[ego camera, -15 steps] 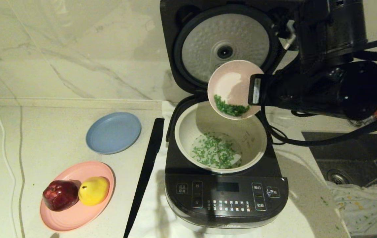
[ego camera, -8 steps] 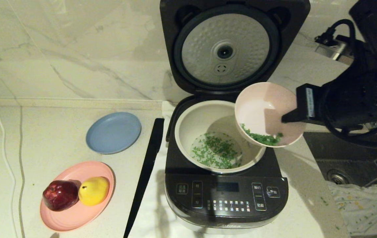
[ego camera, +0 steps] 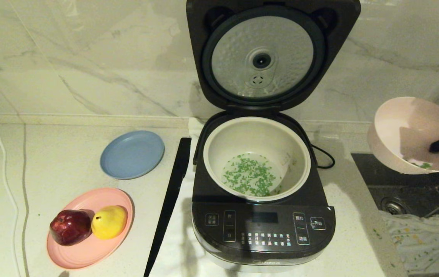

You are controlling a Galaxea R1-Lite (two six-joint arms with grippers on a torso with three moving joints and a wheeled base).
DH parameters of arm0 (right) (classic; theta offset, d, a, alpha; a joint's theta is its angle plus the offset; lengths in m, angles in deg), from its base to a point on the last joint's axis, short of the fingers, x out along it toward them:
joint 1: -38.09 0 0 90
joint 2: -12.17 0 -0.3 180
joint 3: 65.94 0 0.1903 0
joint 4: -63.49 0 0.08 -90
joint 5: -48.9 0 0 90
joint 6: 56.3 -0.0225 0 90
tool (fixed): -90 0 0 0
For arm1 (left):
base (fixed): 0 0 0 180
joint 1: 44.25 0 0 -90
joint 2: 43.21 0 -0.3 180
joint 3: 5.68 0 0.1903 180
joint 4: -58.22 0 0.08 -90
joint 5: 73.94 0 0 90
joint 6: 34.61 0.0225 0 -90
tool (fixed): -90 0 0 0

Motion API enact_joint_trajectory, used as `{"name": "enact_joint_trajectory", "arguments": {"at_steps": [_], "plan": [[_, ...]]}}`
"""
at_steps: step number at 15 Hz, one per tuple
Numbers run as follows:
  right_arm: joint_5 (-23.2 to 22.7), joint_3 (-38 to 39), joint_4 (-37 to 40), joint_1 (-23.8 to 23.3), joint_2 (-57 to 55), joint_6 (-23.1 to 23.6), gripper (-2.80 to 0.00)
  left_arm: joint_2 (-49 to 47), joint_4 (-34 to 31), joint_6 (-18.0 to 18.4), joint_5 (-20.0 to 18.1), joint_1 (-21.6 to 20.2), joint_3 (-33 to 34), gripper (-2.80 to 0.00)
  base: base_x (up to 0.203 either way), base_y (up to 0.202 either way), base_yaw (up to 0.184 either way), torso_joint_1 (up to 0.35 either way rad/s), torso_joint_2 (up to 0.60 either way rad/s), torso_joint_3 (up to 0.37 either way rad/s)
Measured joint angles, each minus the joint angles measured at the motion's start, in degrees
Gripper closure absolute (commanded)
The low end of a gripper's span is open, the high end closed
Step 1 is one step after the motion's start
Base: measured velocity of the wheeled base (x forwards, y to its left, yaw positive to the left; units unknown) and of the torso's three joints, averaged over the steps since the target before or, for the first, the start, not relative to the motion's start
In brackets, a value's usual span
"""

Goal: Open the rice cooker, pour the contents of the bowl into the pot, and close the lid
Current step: Fill a bowl with water from the tap

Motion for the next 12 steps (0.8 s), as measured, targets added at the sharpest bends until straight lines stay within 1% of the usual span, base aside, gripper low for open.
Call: {"name": "enact_joint_trajectory", "arguments": {"at_steps": [3, 5, 7, 9, 12], "plan": [[-5.9, 8.1, -1.8, -17.5, 0.9, 4.2, 0.00, 0.0, 0.0, 0.0, 0.0, 0.0, 0.0, 0.00, 0.000, 0.000, 0.000, 0.000, 0.00, 0.000], [-10.3, 15.9, -6.7, -28.8, 0.5, 6.8, 0.00, 0.0, 0.0, 0.0, 0.0, 0.0, 0.0, 0.00, 0.000, 0.000, 0.000, 0.000, 0.00, 0.000], [-14.0, 21.9, -12.5, -38.9, -1.4, 7.8, 0.00, 0.0, 0.0, 0.0, 0.0, 0.0, 0.0, 0.00, 0.000, 0.000, 0.000, 0.000, 0.00, 0.000], [-17.9, 25.2, -16.5, -47.5, -5.4, 8.4, 0.00, 0.0, 0.0, 0.0, 0.0, 0.0, 0.0, 0.00, 0.000, 0.000, 0.000, 0.000, 0.00, 0.000], [-25.0, 26.7, -18.0, -57.0, -12.8, 11.1, 0.00, 0.0, 0.0, 0.0, 0.0, 0.0, 0.0, 0.00, 0.000, 0.000, 0.000, 0.000, 0.00, 0.000]]}}
